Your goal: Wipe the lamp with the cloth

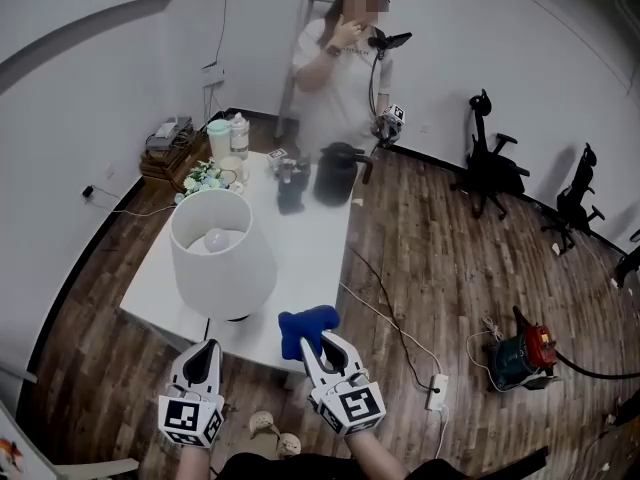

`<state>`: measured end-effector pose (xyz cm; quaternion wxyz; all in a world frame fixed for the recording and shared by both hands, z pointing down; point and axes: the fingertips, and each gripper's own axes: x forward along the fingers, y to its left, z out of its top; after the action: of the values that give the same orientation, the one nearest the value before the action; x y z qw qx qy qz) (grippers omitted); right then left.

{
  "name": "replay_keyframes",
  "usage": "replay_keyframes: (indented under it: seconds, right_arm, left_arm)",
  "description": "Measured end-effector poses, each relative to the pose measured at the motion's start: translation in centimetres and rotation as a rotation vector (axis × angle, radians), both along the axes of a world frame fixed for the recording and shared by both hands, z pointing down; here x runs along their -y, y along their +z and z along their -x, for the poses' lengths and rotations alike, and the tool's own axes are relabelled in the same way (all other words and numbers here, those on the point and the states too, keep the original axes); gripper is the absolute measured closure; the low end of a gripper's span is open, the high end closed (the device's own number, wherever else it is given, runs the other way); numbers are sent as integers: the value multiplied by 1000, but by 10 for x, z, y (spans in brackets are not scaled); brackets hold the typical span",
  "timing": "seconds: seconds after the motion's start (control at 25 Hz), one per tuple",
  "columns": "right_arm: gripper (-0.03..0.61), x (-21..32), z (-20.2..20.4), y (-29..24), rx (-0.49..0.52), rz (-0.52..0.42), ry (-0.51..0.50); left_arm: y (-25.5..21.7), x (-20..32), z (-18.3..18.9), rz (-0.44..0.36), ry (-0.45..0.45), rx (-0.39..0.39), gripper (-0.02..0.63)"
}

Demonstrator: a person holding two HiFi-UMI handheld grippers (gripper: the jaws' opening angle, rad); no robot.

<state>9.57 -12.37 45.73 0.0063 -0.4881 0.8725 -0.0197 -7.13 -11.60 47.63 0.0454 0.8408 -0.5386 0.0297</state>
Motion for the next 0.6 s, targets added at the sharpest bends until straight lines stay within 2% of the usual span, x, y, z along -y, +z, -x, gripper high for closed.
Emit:
replay_keyframes:
  seconds: [0.2,0.6]
  right_arm:
    - [503,-4,3,-3,-56,-3,26]
    - [503,-1,3,-8,-51,2,87]
  left_arm:
    - [3,-8,-7,7,33,27,602]
    - [-6,-6,-5,-8,96,38,601]
